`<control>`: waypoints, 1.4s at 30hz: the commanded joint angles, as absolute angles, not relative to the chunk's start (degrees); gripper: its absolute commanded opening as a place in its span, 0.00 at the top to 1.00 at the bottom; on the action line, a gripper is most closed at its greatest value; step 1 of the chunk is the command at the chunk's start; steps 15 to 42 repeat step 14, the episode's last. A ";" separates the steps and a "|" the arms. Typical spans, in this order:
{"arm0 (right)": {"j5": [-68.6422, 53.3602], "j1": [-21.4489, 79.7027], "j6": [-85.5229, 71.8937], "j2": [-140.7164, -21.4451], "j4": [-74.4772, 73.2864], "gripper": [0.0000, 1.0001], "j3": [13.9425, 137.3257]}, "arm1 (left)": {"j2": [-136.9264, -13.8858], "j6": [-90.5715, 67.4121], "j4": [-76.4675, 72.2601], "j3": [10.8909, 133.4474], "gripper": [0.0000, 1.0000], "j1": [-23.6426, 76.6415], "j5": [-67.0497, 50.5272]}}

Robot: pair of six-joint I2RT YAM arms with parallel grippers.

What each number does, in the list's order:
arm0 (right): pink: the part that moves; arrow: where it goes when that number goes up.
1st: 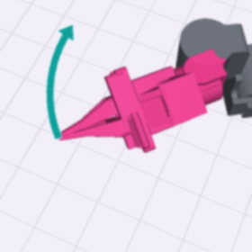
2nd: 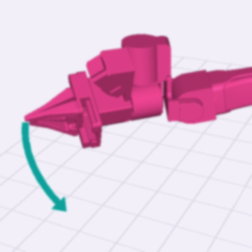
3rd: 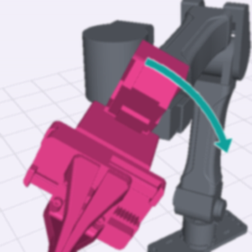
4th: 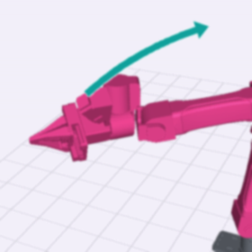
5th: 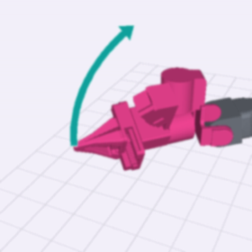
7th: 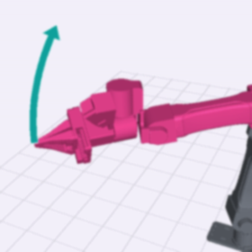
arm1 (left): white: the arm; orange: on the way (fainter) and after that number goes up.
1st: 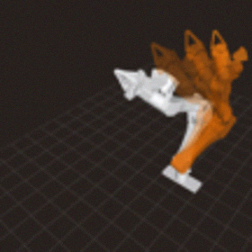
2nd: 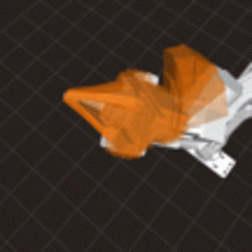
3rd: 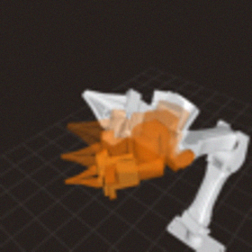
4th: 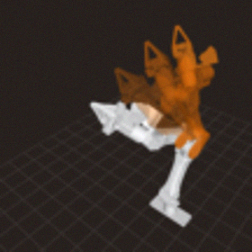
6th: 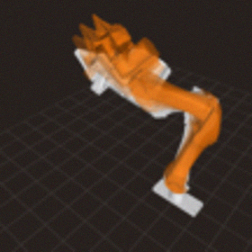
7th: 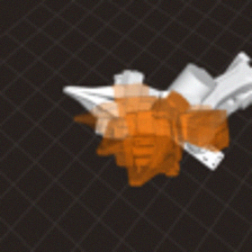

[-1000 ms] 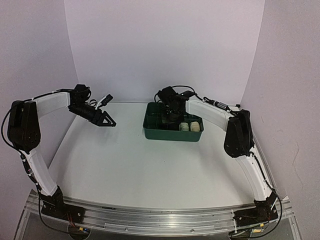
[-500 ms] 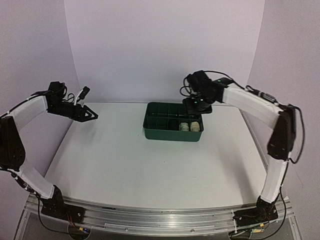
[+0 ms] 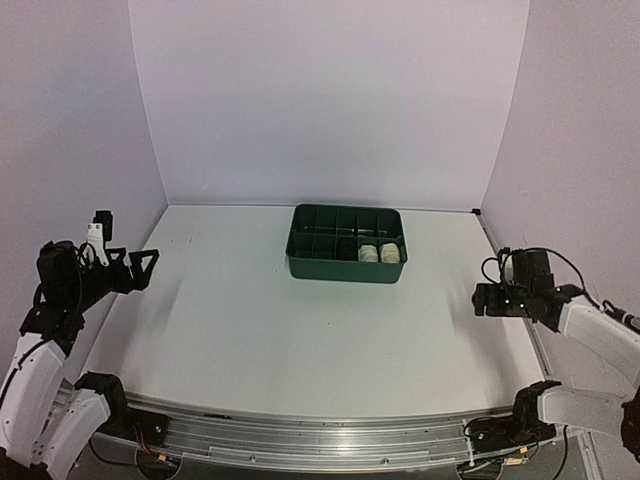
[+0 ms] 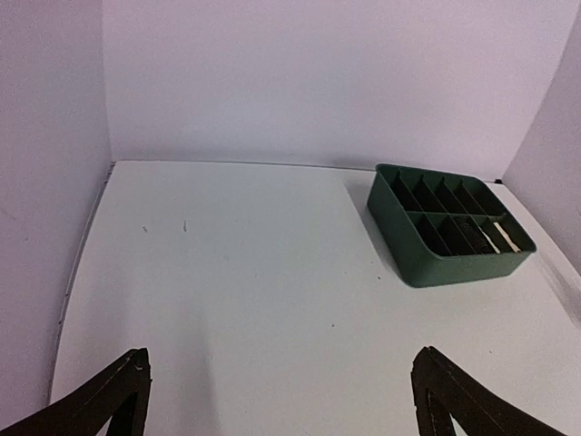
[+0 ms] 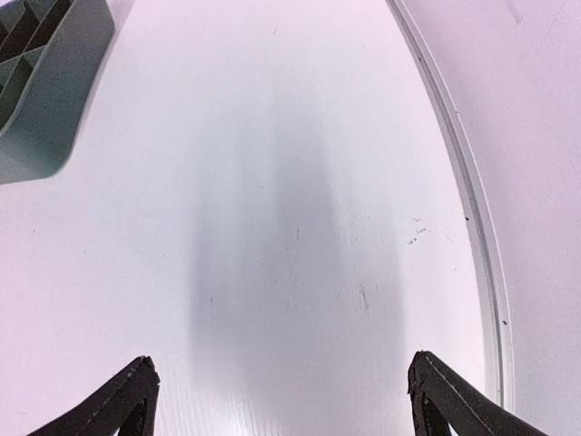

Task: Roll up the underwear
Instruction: Reset both arms

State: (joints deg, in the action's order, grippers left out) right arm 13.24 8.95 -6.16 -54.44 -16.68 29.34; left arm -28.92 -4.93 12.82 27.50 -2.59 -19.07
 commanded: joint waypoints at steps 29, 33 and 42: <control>7.21 6.93 -3.21 -69.05 41.40 0.04 10.01 | -40.16 -9.68 7.40 24.81 0.00 -3.28 -14.68; 7.21 6.93 -3.21 -69.05 41.40 0.04 10.01 | -40.16 -9.68 7.40 24.81 0.00 -3.28 -14.68; 7.21 6.93 -3.21 -69.05 41.40 0.04 10.01 | -40.16 -9.68 7.40 24.81 0.00 -3.28 -14.68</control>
